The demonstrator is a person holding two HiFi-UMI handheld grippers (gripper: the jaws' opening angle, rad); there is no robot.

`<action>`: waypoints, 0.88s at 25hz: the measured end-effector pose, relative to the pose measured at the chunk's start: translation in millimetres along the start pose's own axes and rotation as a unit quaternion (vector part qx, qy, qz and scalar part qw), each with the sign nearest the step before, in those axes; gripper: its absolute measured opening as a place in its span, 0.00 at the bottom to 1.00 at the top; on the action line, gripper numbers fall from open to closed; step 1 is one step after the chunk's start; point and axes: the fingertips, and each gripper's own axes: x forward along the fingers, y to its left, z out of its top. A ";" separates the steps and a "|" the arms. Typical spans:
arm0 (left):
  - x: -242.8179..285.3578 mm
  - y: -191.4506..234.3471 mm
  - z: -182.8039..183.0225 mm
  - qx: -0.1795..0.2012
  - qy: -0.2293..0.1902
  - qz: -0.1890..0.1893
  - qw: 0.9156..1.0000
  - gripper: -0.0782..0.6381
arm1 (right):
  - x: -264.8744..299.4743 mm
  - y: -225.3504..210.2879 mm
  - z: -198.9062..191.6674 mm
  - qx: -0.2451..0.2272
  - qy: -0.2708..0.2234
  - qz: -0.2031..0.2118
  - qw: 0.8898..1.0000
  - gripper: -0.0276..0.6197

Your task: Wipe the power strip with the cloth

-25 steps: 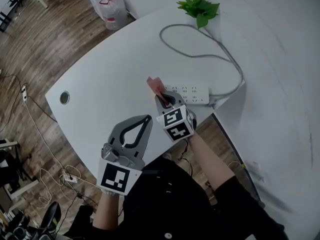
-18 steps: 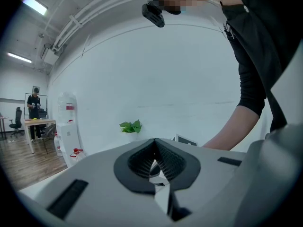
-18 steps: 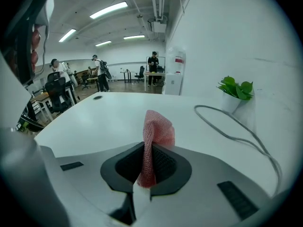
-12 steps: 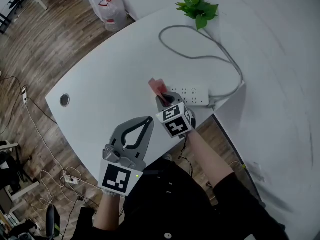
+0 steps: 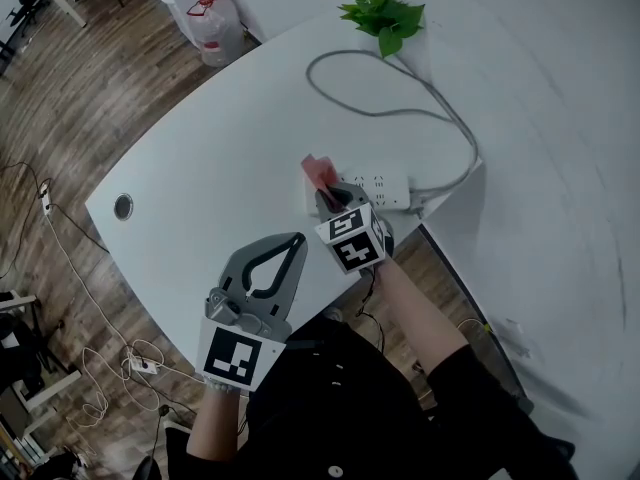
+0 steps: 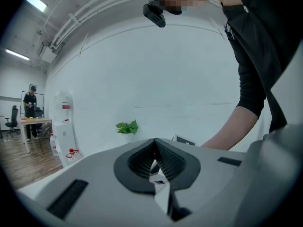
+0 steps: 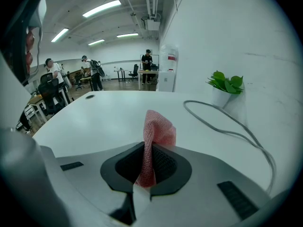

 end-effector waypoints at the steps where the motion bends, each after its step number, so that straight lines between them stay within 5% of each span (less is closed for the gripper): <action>1: 0.8 -0.9 1.2 0.001 -0.001 -0.002 1.000 0.13 | -1.5 -2.6 -1.3 0.003 0.001 -0.002 1.000 0.13; 22: 11.8 -12.6 -1.2 0.002 0.006 -0.025 1.000 0.13 | -29.6 -67.8 -40.2 0.071 0.010 -0.069 0.995 0.13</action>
